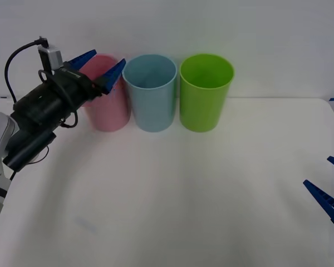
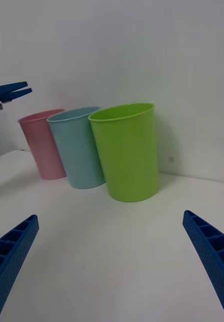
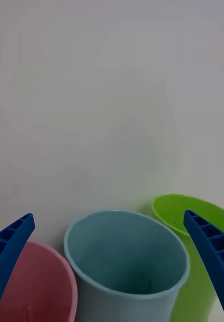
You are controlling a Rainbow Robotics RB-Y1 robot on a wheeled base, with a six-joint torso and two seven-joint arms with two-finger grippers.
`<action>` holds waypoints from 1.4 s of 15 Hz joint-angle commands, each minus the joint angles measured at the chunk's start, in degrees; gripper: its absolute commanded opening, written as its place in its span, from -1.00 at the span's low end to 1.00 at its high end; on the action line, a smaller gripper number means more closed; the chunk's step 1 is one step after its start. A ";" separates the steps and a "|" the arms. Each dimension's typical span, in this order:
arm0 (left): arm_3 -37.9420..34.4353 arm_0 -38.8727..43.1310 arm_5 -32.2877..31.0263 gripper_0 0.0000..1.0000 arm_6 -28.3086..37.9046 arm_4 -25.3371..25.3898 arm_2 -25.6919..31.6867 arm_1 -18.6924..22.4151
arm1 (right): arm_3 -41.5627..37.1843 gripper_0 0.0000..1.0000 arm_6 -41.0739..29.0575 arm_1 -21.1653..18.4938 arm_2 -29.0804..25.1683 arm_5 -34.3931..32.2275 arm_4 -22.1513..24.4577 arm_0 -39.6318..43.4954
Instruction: Grasp the object on the table and drop it into the matching bin: aluminum can to the light blue bin, PET bottle to the pink bin.
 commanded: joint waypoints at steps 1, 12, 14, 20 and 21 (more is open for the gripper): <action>-0.91 3.51 -5.52 1.00 -0.70 0.55 4.06 0.57 | 0.00 1.00 0.00 0.00 0.00 0.00 0.00 0.00; -1.09 14.94 -26.08 1.00 -2.81 -0.16 18.39 5.31 | 0.00 1.00 0.00 0.00 0.00 0.00 0.00 0.00; -1.18 17.05 -29.60 1.00 -2.99 -0.07 20.94 6.46 | 0.00 1.00 0.00 0.00 0.00 0.00 0.00 0.00; -2.93 24.69 -35.31 1.00 -4.57 2.31 27.35 9.44 | 0.00 1.00 0.00 0.00 0.00 0.00 0.00 0.00; -2.93 26.01 -35.49 1.00 -4.92 3.45 27.70 10.41 | 0.00 1.00 0.00 0.00 0.00 0.00 0.00 0.00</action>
